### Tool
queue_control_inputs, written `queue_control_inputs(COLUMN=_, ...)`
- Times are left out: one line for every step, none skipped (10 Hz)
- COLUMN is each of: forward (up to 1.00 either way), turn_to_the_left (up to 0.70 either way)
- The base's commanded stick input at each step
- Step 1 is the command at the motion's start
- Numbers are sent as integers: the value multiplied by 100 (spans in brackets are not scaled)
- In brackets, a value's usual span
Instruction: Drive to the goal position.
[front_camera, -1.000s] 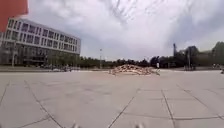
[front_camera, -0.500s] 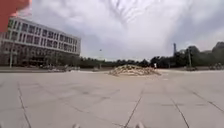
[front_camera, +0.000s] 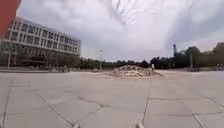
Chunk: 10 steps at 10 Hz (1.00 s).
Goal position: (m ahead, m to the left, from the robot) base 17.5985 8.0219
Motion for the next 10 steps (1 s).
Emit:
queue_control_inputs(forward=70, turn_to_the_left=0)
queue_control_inputs(forward=70, turn_to_the_left=0)
queue_control_inputs(forward=70, turn_to_the_left=0)
queue_control_inputs(forward=70, turn_to_the_left=0)
queue_control_inputs(forward=70, turn_to_the_left=0)
queue_control_inputs(forward=70, turn_to_the_left=0)
queue_control_inputs(forward=70, turn_to_the_left=0)
queue_control_inputs(forward=70, turn_to_the_left=0)
queue_control_inputs(forward=70, turn_to_the_left=0)
queue_control_inputs(forward=70, turn_to_the_left=0)
